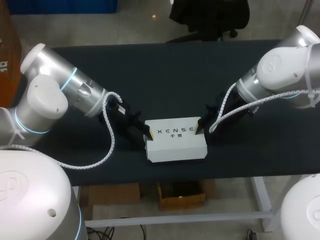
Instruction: Assemble the packaging by folding the flat box into shape, placing the metal phone stand inside, and closing the box properly
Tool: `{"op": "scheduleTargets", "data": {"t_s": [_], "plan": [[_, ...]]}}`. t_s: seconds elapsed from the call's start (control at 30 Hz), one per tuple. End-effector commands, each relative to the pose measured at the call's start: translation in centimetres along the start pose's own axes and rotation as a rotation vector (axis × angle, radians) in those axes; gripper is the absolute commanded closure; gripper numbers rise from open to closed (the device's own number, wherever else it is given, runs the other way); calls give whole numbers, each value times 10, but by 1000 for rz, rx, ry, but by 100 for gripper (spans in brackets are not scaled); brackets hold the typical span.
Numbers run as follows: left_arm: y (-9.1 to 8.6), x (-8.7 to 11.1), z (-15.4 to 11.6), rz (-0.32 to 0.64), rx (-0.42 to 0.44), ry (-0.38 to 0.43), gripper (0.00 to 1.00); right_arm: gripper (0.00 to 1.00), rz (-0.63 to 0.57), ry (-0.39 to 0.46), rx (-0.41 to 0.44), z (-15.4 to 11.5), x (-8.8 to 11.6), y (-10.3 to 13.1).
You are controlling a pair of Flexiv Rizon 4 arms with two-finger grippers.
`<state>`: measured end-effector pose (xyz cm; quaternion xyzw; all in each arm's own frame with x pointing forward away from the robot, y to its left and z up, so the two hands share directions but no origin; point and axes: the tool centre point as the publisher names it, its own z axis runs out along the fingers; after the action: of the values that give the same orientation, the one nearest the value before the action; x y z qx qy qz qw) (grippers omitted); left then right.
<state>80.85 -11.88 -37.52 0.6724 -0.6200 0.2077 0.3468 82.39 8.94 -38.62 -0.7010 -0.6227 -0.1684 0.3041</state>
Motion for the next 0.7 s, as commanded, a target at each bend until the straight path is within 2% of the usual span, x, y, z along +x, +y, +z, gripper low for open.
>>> {"op": "scheduleTargets", "data": {"t_s": [0.03,0.7], "plan": [[-3,4,1,-3,-11,-7,57,54,4,4,13,-1,2,2],[-2,11,-8,-46,-51,5,55,53,68,-6,72,-5,7,7]]}}
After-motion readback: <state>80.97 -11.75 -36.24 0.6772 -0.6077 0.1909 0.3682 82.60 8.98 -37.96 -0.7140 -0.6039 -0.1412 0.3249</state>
